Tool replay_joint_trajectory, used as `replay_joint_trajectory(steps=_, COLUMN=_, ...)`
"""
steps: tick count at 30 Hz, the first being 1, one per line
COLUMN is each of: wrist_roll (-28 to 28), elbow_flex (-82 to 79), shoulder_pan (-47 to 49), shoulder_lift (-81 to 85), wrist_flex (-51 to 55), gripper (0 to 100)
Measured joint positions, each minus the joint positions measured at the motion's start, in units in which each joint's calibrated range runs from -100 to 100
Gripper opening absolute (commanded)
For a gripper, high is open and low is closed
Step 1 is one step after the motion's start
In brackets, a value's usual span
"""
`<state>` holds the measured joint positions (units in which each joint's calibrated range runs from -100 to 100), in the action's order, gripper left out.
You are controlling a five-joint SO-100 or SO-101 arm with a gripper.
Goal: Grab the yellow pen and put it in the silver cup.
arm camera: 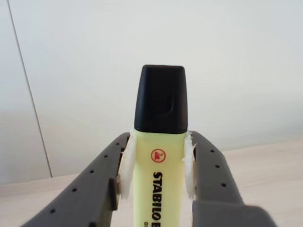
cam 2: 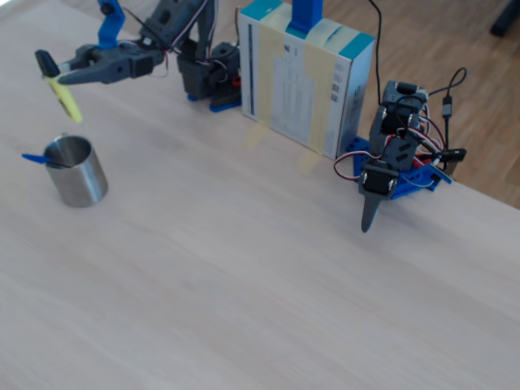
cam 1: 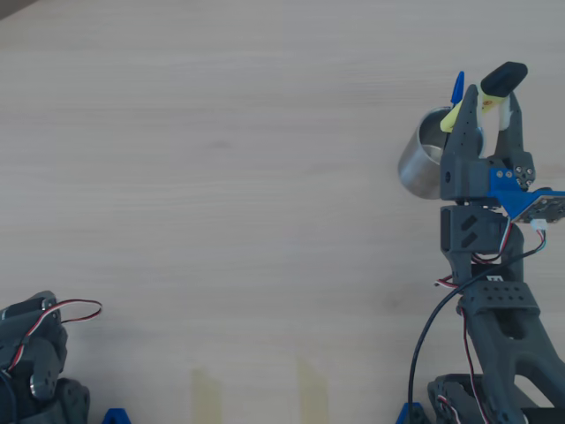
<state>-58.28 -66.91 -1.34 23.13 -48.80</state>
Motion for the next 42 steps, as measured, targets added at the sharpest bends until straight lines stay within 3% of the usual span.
replay_joint_trajectory(steps=21, wrist_roll=0.00, elbow_flex=0.00, shoulder_pan=1.17, shoulder_lift=-10.09, wrist_flex=-0.67, gripper=9)
replay_joint_trajectory(steps=42, wrist_roll=0.00, elbow_flex=0.00, shoulder_pan=1.17, shoulder_lift=-16.59, wrist_flex=-13.54, gripper=9)
